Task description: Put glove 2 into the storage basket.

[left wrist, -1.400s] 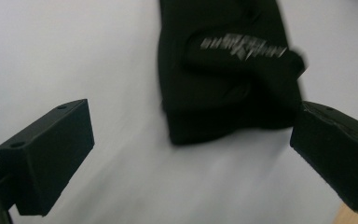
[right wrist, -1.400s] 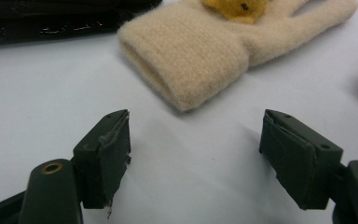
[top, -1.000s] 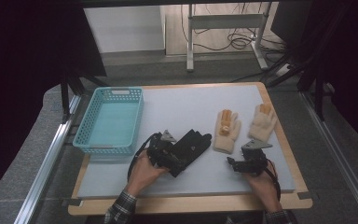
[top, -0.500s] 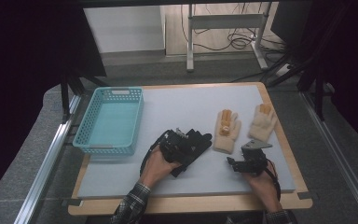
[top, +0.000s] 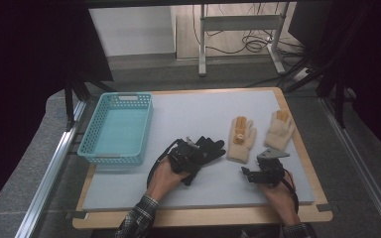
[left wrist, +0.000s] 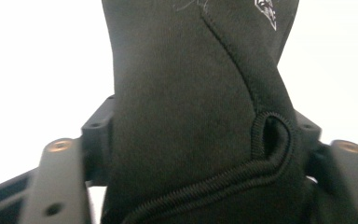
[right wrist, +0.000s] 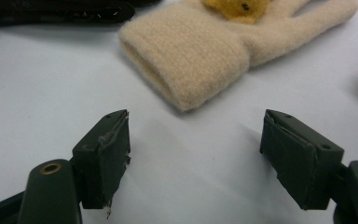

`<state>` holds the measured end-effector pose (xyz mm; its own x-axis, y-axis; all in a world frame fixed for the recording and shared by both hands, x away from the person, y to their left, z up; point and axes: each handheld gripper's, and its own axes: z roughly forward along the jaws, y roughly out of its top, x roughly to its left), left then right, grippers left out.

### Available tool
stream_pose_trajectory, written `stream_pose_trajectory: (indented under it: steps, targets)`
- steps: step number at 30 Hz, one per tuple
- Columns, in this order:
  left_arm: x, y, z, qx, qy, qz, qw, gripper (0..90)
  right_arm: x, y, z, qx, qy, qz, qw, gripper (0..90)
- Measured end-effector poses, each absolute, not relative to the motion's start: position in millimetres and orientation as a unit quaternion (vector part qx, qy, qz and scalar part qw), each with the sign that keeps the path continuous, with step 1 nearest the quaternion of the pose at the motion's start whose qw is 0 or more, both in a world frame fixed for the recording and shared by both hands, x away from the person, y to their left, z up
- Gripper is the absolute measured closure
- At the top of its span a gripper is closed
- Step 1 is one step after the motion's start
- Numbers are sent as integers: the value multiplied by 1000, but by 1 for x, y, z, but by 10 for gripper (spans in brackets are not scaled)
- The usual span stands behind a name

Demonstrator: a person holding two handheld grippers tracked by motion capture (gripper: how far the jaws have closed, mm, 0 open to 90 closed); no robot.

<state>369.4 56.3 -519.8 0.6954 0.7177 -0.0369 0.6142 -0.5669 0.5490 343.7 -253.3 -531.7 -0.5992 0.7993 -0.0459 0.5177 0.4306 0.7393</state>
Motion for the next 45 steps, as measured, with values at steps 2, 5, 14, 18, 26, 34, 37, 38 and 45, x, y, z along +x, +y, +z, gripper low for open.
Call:
stream_pose_trajectory:
  steps: [2,5,14,18,26,34,37,38,45]
  targets:
    - [369,57,-519,880,378,99,269,426,344,-253,-532,401,822,352,200,238]
    - [369,60,-515,878,380,103,271,584,344,-253,-532,400,822,352,200,237]
    - [376,71,-496,865,399,111,284,628,344,-253,-532,401,822,352,200,237]
    - [380,81,-478,856,409,123,291,623,344,-253,-532,400,822,353,200,237]
    - [390,105,-438,844,426,152,289,619,344,-253,-532,401,822,352,200,237]
    - [404,150,-417,818,471,173,281,619,344,-253,-532,400,822,352,200,237]
    - [408,169,-415,807,491,179,275,617,344,-253,-532,400,822,352,200,238]
    - [410,178,-416,801,501,181,274,617,344,-253,-532,401,822,352,200,237]
    - [420,229,-424,769,556,185,254,611,344,-253,-532,401,822,353,200,237]
